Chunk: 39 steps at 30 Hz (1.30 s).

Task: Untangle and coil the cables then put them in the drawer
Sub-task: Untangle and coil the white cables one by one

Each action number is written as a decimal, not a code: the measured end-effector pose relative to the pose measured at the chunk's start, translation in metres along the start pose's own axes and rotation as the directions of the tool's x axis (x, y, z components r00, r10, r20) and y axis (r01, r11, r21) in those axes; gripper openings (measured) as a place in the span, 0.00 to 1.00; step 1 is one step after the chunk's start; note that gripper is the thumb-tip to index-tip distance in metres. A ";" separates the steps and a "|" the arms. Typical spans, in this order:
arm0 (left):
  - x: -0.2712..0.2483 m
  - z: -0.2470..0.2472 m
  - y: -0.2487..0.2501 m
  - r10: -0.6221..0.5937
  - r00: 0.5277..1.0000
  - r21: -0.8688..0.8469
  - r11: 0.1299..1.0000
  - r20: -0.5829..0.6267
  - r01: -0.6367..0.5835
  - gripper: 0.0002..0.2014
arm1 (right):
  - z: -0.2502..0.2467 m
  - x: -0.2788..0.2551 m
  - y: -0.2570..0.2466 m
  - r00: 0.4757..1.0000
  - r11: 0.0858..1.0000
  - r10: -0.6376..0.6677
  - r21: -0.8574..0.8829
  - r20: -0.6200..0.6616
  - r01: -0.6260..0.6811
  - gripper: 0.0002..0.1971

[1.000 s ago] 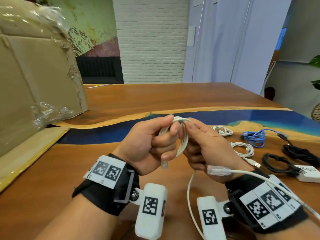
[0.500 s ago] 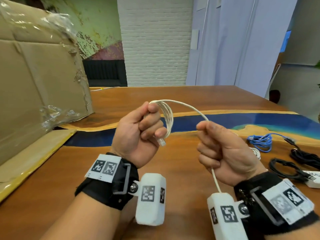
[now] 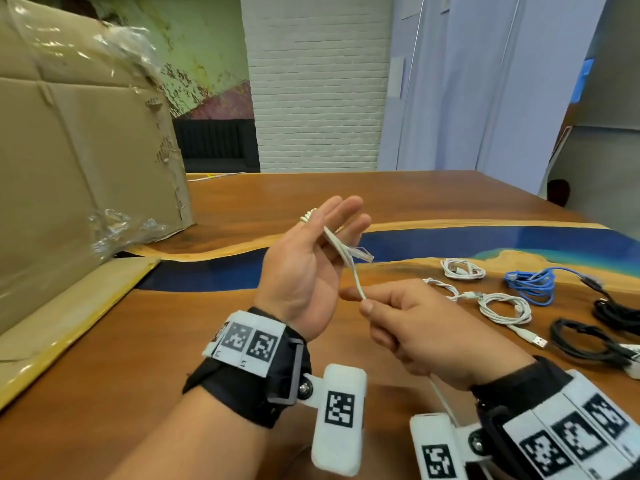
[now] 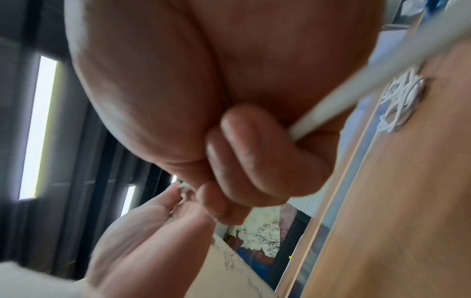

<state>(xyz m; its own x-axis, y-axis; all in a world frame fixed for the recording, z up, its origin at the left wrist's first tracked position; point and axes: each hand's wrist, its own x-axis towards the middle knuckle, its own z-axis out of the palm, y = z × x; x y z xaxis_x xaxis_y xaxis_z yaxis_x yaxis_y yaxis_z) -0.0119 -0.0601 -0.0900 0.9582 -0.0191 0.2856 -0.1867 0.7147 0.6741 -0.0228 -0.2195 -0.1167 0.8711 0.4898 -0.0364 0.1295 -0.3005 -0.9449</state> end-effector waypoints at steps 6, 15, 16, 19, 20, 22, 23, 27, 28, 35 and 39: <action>-0.004 -0.003 -0.005 -0.101 0.991 0.453 0.890 0.082 0.053 0.17 | 0.005 -0.009 -0.010 0.980 0.995 0.024 -0.102 0.195 -0.004 0.10; -0.005 -0.013 -0.012 -0.351 0.935 0.938 0.337 0.041 0.085 0.13 | 0.001 -0.009 -0.010 0.980 1.000 0.015 -0.001 0.198 -0.015 0.16; -0.004 -0.014 -0.012 -0.341 0.940 0.947 0.308 0.020 0.091 0.13 | 0.000 -0.008 -0.009 0.980 0.999 0.008 0.051 0.198 -0.019 0.15; 0.000 -0.018 -0.008 -0.336 0.942 0.965 0.246 -0.001 0.089 0.16 | -0.004 -0.008 -0.007 0.977 0.967 -0.040 0.253 0.209 -0.014 0.13; 0.001 -0.019 -0.006 -0.338 0.941 0.965 0.243 -0.007 0.095 0.18 | -0.008 -0.008 -0.008 0.979 0.945 -0.058 0.326 0.196 -0.009 0.11; 0.002 -0.021 -0.001 -0.304 0.951 0.955 0.265 -0.050 0.135 0.18 | -0.021 -0.010 -0.011 0.993 0.890 -0.059 0.456 0.102 0.006 0.06; 0.002 -0.021 0.001 -0.288 0.955 0.943 0.296 -0.066 0.155 0.21 | -0.028 -0.010 -0.013 0.998 0.862 -0.045 0.506 0.036 0.020 0.06; -0.005 -0.016 0.004 -0.409 0.913 0.836 0.502 0.002 0.223 0.35 | -0.049 -0.007 -0.009 0.979 0.836 -0.008 0.537 -0.203 0.118 0.10; -0.007 -0.013 0.003 -0.450 0.891 0.780 0.577 0.056 0.242 0.33 | -0.050 -0.004 -0.006 0.971 0.842 -0.002 0.523 -0.238 0.130 0.11; -0.006 -0.006 0.007 -0.361 0.901 0.194 0.928 0.241 0.319 0.23 | -0.030 0.007 0.003 0.959 0.881 -0.007 0.453 -0.284 0.140 0.12; -0.001 -0.004 0.002 -0.204 0.971 0.064 0.978 0.127 0.198 0.21 | -0.010 0.008 0.005 0.986 0.967 0.043 0.254 -0.161 -0.001 0.13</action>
<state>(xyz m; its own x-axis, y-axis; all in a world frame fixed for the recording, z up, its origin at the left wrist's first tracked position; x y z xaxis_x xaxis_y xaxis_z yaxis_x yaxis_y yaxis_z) -0.0123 -0.0564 -0.0916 0.9404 -0.2537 0.2263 -0.0073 0.6504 0.7595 -0.0098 -0.2255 -0.1187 0.9409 0.3377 -0.0243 0.0040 -0.0830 -0.9965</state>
